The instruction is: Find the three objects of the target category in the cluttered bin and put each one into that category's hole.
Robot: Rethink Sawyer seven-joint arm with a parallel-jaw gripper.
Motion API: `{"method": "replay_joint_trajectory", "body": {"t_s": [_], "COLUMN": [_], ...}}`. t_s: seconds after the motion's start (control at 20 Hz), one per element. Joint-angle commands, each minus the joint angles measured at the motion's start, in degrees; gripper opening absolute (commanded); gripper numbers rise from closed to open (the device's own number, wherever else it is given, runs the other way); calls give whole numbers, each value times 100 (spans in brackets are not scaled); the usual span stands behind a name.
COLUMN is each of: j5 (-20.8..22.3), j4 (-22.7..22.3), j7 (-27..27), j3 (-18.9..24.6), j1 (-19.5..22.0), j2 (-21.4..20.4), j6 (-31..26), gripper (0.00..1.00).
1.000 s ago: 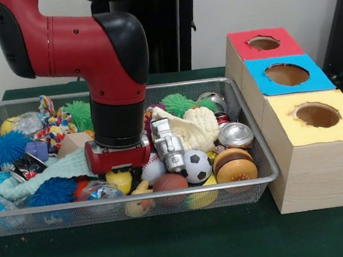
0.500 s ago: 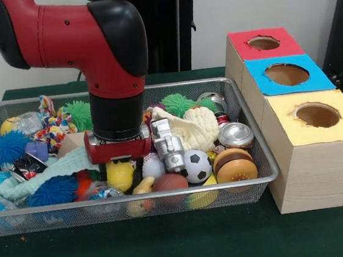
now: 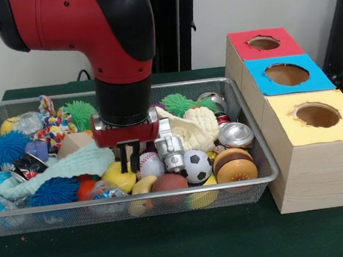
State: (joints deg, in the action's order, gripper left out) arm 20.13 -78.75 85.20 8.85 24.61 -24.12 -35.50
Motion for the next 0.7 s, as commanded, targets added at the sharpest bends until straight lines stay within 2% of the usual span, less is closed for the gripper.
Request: {"method": "replay_joint_trajectory", "body": {"t_s": [0.05,0.15,0.25,0.35,0.4,0.45,0.5,0.55,0.65,0.7], "j5": [-330,-330,-298,-299,-257,-193,-27,223,336,563], "j4": [34,39,86,-4,29,57,57,66,-28,-48], "j7": [331,274,260,381,364,289,246,162,222,186], "j3": [-223,-320,-347,-366,-313,-209,-97,52,351,506], "j1": [-168,-193,-191,-151,-115,-16,86,220,515,641], "j2": [126,118,170,170,248,322,405,446,584,653], "j6": [-2433,-3049,-3432,-3497,-3343,-2928,-2089,-1019,455,1363], "gripper": [0,0,0,0,0,0,0,0,0,0]}}
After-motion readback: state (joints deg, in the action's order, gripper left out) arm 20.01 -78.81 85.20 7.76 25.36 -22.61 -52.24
